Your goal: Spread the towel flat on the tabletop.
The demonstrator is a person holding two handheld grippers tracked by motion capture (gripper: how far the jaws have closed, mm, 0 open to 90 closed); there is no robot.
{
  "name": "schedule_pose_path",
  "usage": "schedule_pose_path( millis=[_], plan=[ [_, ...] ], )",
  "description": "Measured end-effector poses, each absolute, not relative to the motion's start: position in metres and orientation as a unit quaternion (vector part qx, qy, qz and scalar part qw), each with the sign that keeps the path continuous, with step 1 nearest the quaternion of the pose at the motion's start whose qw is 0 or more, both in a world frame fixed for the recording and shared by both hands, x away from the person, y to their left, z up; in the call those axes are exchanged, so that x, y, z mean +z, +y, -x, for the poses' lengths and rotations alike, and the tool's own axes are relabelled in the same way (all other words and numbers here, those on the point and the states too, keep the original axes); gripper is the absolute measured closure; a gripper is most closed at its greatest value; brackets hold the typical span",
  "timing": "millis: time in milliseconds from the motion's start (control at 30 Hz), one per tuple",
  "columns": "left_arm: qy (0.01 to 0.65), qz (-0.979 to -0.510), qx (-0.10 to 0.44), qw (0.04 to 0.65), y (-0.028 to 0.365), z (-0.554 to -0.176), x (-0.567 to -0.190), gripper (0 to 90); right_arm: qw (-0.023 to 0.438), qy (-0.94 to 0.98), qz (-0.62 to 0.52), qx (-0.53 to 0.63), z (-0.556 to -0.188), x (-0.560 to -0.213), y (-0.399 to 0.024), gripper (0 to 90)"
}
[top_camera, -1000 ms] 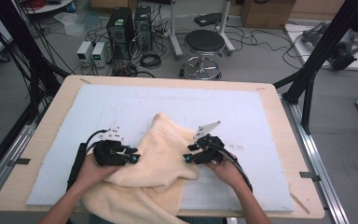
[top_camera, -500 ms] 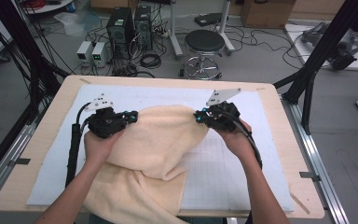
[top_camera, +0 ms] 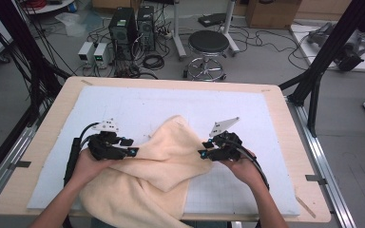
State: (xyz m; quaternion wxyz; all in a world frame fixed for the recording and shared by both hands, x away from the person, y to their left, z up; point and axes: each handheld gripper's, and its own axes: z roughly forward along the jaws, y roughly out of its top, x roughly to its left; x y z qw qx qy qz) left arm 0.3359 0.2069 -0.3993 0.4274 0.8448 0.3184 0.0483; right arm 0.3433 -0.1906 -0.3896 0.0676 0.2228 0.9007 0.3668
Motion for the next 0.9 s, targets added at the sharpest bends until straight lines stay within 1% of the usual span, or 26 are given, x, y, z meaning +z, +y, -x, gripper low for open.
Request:
schedule_pose_path(
  millis=[33, 67, 100, 133, 167, 200, 233, 267, 300, 400, 533, 600, 667, 733, 800, 900],
  plan=[
    [0.319, -0.848, 0.038, 0.422, 0.209, -0.337, -0.404, 51.1, 0.066, 0.901, -0.224, 0.366, -0.344, -0.391, -0.19, 63.1],
    [0.313, -0.856, 0.027, 0.411, 0.21, -0.338, -0.407, 53.8, 0.064, 0.902, -0.225, 0.362, -0.345, -0.394, -0.19, 66.0],
    [0.304, -0.862, 0.026, 0.406, 0.21, -0.336, -0.41, 65.4, 0.061, 0.903, -0.227, 0.36, -0.347, -0.396, -0.19, 72.6],
    [0.303, -0.862, 0.033, 0.405, 0.21, -0.335, -0.411, 74.1, 0.064, 0.904, -0.227, 0.358, -0.348, -0.397, -0.189, 76.6],
    [0.308, -0.858, 0.036, 0.41, 0.211, -0.334, -0.411, 78.9, 0.068, 0.902, -0.229, 0.359, -0.35, -0.397, -0.189, 80.1],
    [0.315, -0.853, 0.043, 0.413, 0.212, -0.335, -0.409, 81.2, 0.073, 0.899, -0.233, 0.364, -0.352, -0.396, -0.189, 81.9],
    [0.328, -0.844, 0.052, 0.421, 0.214, -0.336, -0.406, 82.2, 0.08, 0.898, -0.236, 0.363, -0.357, -0.394, -0.188, 82.6],
    [0.34, -0.836, 0.064, 0.427, 0.216, -0.338, -0.402, 83.1, 0.105, 0.896, -0.241, 0.358, -0.369, -0.384, -0.185, 83.8],
    [0.353, -0.827, 0.075, 0.431, 0.219, -0.341, -0.396, 83.1, 0.105, 0.896, -0.241, 0.358, -0.369, -0.384, -0.185, 83.8],
    [0.395, -0.785, 0.109, 0.464, 0.228, -0.352, -0.375, 83.2, 0.138, 0.883, -0.256, 0.369, -0.391, -0.358, -0.181, 84.1],
    [0.403, -0.753, 0.153, 0.498, 0.235, -0.356, -0.336, 83.2, 0.18, 0.865, -0.253, 0.395, -0.415, -0.313, -0.176, 83.7],
    [0.392, -0.752, 0.163, 0.504, 0.235, -0.348, -0.321, 83.2, 0.191, 0.864, -0.236, 0.402, -0.418, -0.292, -0.173, 83.0],
    [0.376, -0.766, 0.168, 0.494, 0.234, -0.333, -0.319, 83.2, 0.186, 0.867, -0.215, 0.409, -0.413, -0.281, -0.174, 81.9],
    [0.366, -0.782, 0.158, 0.479, 0.236, -0.312, -0.33, 83.2, 0.16, 0.876, -0.204, 0.406, -0.403, -0.285, -0.174, 81.4],
    [0.368, -0.791, 0.131, 0.47, 0.237, -0.289, -0.351, 83.2, 0.133, 0.889, -0.195, 0.392, -0.389, -0.302, -0.174, 81.1],
    [0.365, -0.813, 0.072, 0.448, 0.24, -0.258, -0.387, 82.6, 0.085, 0.909, -0.178, 0.366, -0.363, -0.343, -0.169, 81.0]
  ],
)
